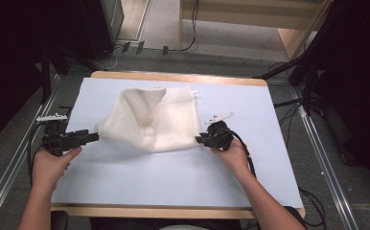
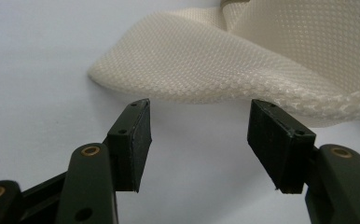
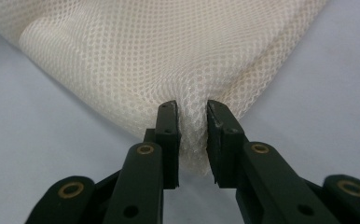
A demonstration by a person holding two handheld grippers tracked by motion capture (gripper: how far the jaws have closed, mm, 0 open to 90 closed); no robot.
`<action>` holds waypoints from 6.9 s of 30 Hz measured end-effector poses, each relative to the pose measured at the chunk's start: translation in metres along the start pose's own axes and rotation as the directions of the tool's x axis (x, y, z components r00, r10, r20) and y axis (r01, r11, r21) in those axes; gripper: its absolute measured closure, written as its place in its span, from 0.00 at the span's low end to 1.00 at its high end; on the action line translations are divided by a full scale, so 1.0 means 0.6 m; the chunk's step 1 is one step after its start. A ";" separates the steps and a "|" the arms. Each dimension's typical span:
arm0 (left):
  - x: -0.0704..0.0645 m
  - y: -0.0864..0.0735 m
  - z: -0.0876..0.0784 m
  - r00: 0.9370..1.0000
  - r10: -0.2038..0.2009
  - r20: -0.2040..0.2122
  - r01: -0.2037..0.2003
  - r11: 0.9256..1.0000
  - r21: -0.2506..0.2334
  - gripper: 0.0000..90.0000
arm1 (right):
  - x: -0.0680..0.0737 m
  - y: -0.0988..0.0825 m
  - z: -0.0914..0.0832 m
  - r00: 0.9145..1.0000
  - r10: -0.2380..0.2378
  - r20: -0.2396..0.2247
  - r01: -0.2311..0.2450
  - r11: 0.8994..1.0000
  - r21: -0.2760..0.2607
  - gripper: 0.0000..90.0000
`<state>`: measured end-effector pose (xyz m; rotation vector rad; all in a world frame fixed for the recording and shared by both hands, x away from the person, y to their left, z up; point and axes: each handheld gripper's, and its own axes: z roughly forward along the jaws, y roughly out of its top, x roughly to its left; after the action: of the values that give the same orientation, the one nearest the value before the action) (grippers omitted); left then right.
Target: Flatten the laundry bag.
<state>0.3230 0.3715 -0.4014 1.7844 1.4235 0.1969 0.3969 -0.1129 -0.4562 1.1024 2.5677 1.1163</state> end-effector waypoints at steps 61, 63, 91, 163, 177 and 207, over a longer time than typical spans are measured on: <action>-0.095 0.061 0.139 0.975 0.202 0.092 -0.205 0.978 0.031 0.92 | -0.064 -0.020 -0.076 0.991 0.113 0.077 -0.107 0.991 -0.085 0.67; -0.113 0.060 0.149 0.965 0.233 0.119 -0.239 0.970 0.038 0.93 | -0.059 -0.021 -0.074 0.992 0.104 0.077 -0.098 0.992 -0.082 0.67; -0.268 -0.004 0.242 0.847 0.358 0.392 -0.431 0.895 0.114 0.93 | -0.019 0.017 -0.071 0.995 0.094 0.037 -0.088 0.985 -0.149 0.63; -0.063 0.061 0.165 0.974 0.186 0.130 -0.203 0.971 0.127 0.52 | 0.049 0.037 -0.035 0.996 0.016 -0.087 -0.020 0.999 -0.045 0.92; -0.019 0.094 0.215 0.980 0.181 0.079 -0.190 0.973 0.132 0.53 | 0.064 -0.006 -0.063 0.995 0.036 -0.089 -0.039 0.998 -0.039 0.91; -0.019 0.097 0.233 0.984 0.102 0.146 -0.129 0.974 0.189 0.98 | 0.062 -0.014 -0.063 0.995 0.047 -0.083 -0.050 0.998 -0.035 0.90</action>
<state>0.4427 0.2910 -0.4484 2.0047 1.2799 -0.0069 0.3505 -0.1140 -0.4289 1.1395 2.5836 1.2402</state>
